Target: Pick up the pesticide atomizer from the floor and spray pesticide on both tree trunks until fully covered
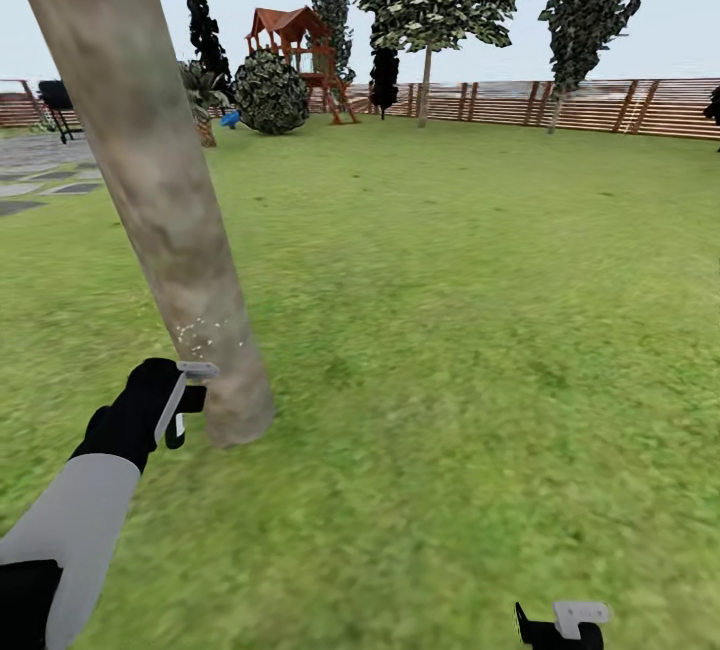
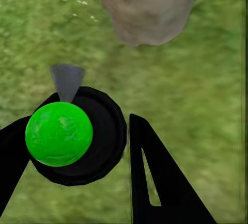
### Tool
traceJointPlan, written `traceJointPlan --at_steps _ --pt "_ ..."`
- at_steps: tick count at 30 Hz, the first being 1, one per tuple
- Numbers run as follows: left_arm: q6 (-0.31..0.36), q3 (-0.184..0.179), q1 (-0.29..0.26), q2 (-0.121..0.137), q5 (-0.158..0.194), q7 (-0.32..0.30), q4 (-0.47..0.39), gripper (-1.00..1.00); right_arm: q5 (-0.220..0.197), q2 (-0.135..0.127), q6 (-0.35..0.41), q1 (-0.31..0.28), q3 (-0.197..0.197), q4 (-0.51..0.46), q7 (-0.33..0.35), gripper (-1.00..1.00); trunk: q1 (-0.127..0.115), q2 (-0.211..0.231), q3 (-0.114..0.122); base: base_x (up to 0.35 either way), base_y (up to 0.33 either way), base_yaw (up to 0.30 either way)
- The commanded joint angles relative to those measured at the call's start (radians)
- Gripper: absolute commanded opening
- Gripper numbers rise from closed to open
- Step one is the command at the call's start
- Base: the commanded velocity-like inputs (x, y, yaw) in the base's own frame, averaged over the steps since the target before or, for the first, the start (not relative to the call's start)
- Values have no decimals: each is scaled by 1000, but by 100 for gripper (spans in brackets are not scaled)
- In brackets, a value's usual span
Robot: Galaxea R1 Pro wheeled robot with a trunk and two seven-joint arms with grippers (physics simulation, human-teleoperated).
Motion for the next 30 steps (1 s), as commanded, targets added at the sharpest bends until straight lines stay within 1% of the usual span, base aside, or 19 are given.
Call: traceJointPlan --at_steps 1,4,6,8,10,12,13,14,17,22,24,27,29,30 --pt "5 0 -1 -1 -10 -5 -2 -100 6 0 -4 -1 -9 1 3 100 0 0 -1 48 -270 11" --pt "6 0 0 -2 -10 -5 -3 -100 7 0 -4 -1 -9 1 3 100 0 0 -1 13 -275 3" --pt "6 2 10 0 -12 -5 6 -100 6 0 -4 -1 -9 1 3 100 0 0 -1 2 -276 0" --pt "5 6 61 9 -15 -6 9 -100 6 0 -4 0 -9 1 3 100 0 0 -1 1 -277 0" --pt "3 25 99 13 -14 -9 8 -100 6 0 -4 -1 -9 1 3 100 0 0 -1 0 -277 0" --pt "-1 54 114 13 -13 -10 7 -100 6 0 -4 -1 -8 1 3 100 0 0 -1 0 -277 3" --pt "-20 68 119 13 -13 -10 8 -100 6 0 -4 -1 -8 1 3 100 0 0 -1 17 -277 91" --pt "-41 72 120 12 -15 -5 8 -100 6 0 -4 -1 -9 1 3 100 0 0 -1 72 -274 177" --pt "-68 75 122 10 -22 2 10 -100 6 0 -4 -1 -8 1 3 100 0 0 -1 166 -236 243" --pt "-77 77 124 14 -24 6 39 -100 7 0 -4 -1 -8 1 3 100 0 0 -1 261 -176 274" --pt "-79 73 124 3 -24 6 42 -100 6 0 -4 -1 -8 1 3 100 0 0 -1 234 -193 276" --pt "-79 72 124 -4 -23 10 42 -100 6 0 -4 -1 -8 1 3 100 0 0 -1 144 -239 229" --pt "-80 71 145 -8 -24 13 48 -100 7 0 -4 -1 -9 1 3 100 0 0 -1 20 -272 34" --pt "-95 76 191 -6 -24 14 46 -100 7 0 -4 -1 -9 1 2 100 0 0 -1 1 -277 1"
